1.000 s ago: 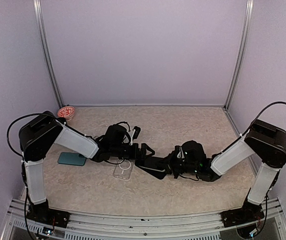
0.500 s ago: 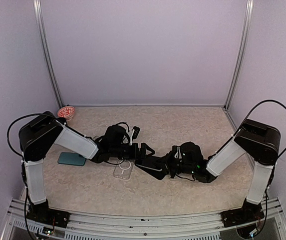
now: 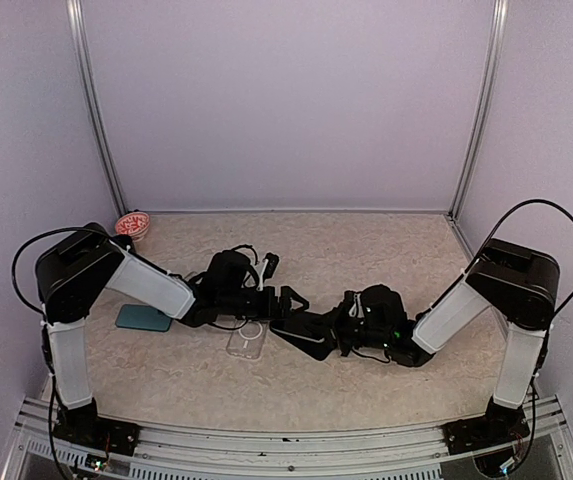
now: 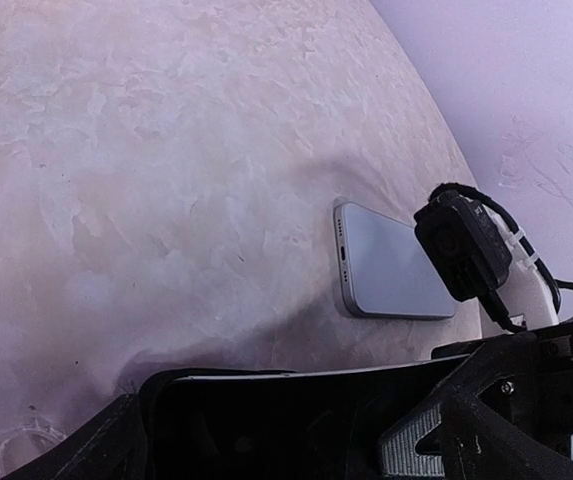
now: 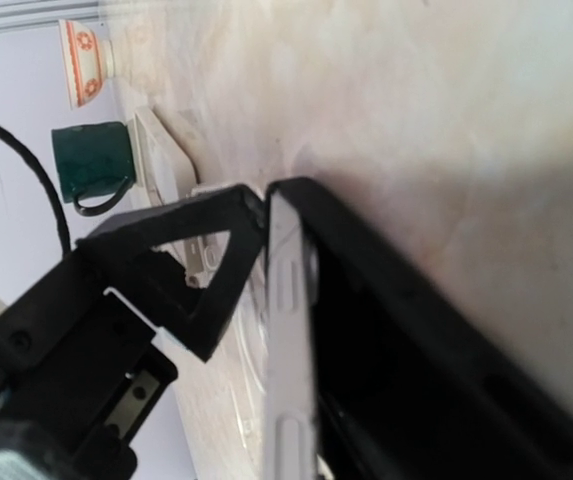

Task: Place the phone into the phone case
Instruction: Install the phone on the phone case.

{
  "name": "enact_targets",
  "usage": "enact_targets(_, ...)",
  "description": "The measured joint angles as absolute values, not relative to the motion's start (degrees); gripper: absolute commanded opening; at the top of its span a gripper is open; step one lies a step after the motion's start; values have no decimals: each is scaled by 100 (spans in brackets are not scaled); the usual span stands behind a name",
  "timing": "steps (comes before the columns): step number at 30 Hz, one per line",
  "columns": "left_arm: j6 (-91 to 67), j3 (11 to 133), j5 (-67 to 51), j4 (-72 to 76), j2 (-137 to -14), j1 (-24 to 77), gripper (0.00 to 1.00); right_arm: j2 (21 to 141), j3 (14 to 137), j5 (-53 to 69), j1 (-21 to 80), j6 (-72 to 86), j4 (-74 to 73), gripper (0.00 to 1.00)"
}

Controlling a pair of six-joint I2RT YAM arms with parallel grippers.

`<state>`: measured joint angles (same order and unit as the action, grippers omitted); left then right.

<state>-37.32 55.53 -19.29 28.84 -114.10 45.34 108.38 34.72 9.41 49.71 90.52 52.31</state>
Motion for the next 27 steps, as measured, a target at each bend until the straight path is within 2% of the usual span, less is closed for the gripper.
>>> enact_targets(13, -3747, 5527, -2294, 2392, -10689, 4268, 99, 11030, 3181, 1170, 4762, 8785, 6381, 0)
enact_targets(27, -3669, 5140, -2707, 2246, -10521, 3933, 99, 11091, 3579, 2060, 4753, 7990, 6624, 0)
